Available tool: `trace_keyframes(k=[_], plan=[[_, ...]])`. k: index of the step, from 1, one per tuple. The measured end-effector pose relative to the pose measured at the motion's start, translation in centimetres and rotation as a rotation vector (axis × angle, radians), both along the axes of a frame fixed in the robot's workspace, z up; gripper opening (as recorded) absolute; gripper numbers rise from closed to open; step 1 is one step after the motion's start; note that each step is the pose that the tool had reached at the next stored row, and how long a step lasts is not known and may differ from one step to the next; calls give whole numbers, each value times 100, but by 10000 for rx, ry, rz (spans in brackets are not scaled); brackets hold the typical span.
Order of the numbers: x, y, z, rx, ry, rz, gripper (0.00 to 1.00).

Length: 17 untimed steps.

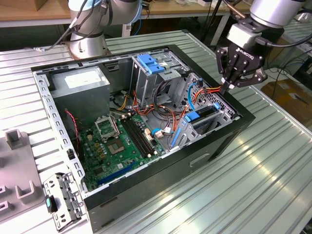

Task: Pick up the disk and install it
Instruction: 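Insert the first disk wire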

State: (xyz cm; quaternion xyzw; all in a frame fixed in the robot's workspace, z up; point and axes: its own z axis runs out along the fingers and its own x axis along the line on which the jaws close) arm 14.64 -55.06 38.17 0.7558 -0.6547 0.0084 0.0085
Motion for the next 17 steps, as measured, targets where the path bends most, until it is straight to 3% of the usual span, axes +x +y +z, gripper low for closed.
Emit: trace_keyframes(k=[5,8,17], plan=[[0,3,66,1,19,738,11],[16,4,72,-1,21,1139,11],[175,29,66,-1,21,1625,11]])
